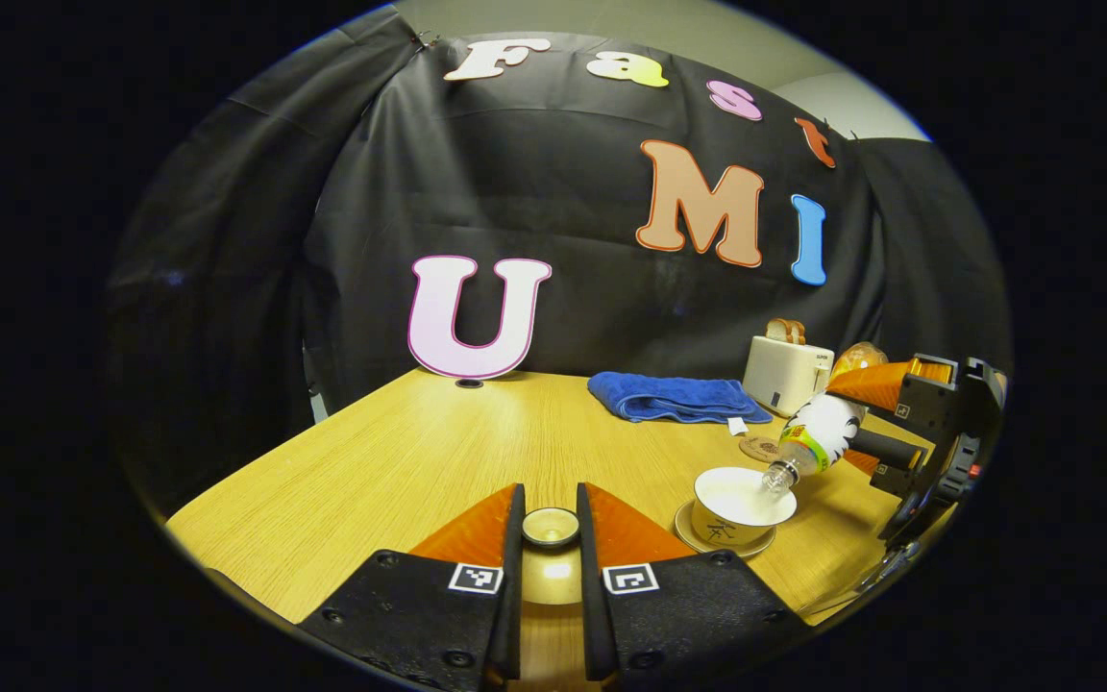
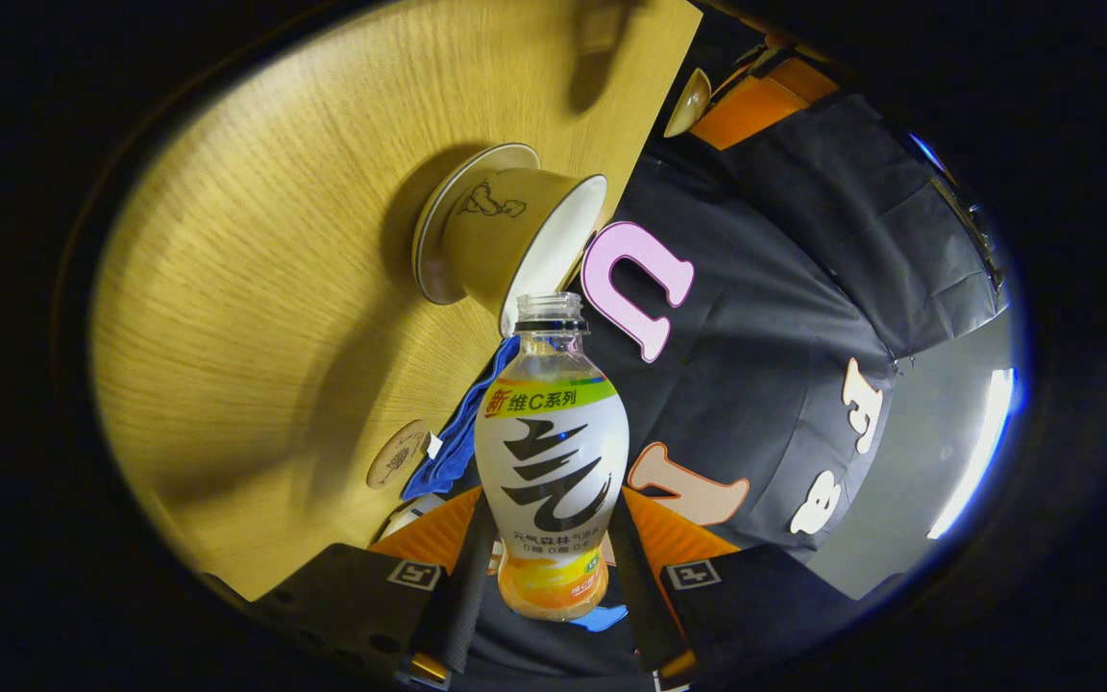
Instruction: Open the teacup lid with one hand, grasp the water bottle and pour water into the teacup with the other hand; after pouring, place the water bottle on the coaster and then close the teacup lid.
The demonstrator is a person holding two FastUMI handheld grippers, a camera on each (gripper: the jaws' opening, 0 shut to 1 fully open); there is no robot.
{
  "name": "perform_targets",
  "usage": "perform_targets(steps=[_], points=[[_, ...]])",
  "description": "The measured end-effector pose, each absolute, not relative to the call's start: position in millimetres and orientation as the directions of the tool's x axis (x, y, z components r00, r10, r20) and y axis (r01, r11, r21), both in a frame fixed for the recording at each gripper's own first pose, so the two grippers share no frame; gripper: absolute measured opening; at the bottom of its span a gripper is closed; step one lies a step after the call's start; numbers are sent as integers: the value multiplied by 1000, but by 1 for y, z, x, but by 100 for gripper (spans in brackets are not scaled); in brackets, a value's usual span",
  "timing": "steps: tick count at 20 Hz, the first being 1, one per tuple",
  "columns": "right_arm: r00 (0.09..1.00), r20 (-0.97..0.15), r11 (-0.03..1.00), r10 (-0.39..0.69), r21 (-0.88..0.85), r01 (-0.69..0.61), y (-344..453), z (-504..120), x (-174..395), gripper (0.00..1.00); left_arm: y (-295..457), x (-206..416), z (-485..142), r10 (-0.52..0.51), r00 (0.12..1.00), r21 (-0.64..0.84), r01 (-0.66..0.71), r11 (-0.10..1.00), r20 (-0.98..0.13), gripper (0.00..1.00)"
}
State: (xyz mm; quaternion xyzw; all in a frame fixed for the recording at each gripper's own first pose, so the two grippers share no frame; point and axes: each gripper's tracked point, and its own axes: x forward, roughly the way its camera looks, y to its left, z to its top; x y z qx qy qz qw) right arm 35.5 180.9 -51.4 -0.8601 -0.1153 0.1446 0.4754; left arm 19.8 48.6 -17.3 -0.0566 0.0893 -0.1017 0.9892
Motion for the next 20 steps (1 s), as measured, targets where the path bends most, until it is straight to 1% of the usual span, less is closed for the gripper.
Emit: perform_targets(steps=[1, 5, 6, 8, 11, 13, 16, 18, 20], points=[[931, -141, -522, 335, -851, 59, 180, -50, 37, 70, 48, 19, -18, -211, 963, -130, 190, 973, -166, 23], [933, -150, -497, 328, -867, 35, 178, -50, 39, 69, 48, 19, -17, -210, 964, -128, 190, 973, -165, 23], [934, -160, -474, 319, -880, 11, 177, -51, 39, 69, 49, 18, -16, -209, 964, -127, 190, 974, -165, 24], [936, -170, -396, 308, -918, -37, 175, -50, 41, 69, 49, 18, -16, -211, 963, -126, 191, 973, -165, 23], [940, -171, -260, 296, -961, -93, 173, -57, 37, 70, 46, 19, -16, -217, 961, -128, 197, 972, -169, 23], [941, -187, -149, 283, -977, -150, 174, -60, 31, 70, 43, 18, -15, -222, 960, -124, 203, 971, -168, 23], [940, -222, 62, 258, -967, -246, 171, -56, 37, 70, 41, 20, -12, -227, 961, -119, 209, 971, -160, 23], [941, -238, 214, 242, -932, -291, 171, -49, 39, 69, 36, 21, -12, -234, 959, -123, 216, 969, -160, 23], [939, -255, 344, 230, -882, -324, 168, -45, 44, 69, 32, 21, -12, -243, 957, -126, 224, 966, -161, 23]])
